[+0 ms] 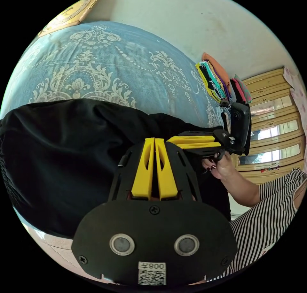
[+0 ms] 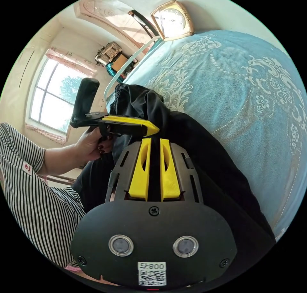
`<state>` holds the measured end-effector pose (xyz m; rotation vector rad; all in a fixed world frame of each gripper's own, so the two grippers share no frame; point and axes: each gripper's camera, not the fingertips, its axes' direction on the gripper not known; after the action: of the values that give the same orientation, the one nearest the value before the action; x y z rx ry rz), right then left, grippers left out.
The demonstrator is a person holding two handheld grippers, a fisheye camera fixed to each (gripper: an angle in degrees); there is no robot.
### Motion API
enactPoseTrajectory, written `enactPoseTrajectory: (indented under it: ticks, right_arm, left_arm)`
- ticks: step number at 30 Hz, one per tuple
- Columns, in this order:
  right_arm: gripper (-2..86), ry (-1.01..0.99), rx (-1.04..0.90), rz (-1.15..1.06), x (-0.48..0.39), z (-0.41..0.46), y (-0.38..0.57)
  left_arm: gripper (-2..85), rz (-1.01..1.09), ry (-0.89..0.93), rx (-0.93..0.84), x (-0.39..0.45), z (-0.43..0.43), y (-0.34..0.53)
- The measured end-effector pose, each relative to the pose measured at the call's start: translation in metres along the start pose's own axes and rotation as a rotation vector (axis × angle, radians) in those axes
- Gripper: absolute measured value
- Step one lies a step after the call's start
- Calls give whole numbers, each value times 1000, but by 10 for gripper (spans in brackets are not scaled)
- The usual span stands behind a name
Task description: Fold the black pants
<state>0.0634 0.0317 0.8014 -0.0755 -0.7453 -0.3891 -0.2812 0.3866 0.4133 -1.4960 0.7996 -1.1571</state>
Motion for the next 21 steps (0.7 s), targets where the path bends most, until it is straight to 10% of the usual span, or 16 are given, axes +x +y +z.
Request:
enactPoseTrajectory:
  ticks: [21]
  right_arm:
    - [61,-56,-31,27,-28,26,-59]
  left_arm:
    - [12,16,-130,-10,-26,-125,28]
